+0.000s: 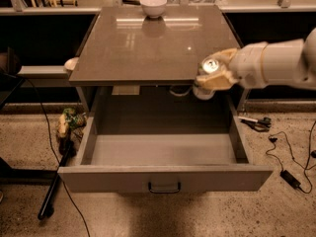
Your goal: Pick 7up can from top drawer and place on counter
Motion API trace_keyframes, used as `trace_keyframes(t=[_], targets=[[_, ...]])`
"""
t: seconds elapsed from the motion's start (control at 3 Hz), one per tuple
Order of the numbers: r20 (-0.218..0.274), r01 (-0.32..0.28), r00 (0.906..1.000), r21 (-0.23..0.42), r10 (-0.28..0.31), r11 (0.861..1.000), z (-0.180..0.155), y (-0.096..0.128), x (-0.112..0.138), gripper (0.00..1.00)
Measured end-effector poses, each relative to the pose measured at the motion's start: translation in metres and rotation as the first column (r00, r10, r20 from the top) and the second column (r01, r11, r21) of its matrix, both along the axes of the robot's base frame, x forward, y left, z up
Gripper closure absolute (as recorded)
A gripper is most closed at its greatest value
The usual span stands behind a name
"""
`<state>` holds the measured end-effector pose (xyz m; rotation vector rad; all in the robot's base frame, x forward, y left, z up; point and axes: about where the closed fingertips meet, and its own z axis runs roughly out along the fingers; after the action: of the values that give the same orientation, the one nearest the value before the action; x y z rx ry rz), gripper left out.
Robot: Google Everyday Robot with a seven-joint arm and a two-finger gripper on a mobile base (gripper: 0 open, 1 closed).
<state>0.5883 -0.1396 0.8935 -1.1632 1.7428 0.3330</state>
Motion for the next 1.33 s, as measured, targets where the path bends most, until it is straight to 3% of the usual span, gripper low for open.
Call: trace_keyframes(t=[0.33, 0.67, 1.0, 1.33], targets=[[0.084, -0.047, 0.9949, -0.098, 0.055, 0.994, 0.056, -0.003, 0.008, 1.00], [0.084, -0.047, 0.9950, -0.098, 0.056, 0.994, 0.056, -0.002, 0.008, 1.00], [0.078, -0.079, 0.9931, -0.103, 0.087, 0.992, 0.062, 0.008, 0.032, 1.00], [0.054, -0.113, 0.9913, -0.116, 0.120, 0.987, 0.071, 0.025, 0.074, 1.00]])
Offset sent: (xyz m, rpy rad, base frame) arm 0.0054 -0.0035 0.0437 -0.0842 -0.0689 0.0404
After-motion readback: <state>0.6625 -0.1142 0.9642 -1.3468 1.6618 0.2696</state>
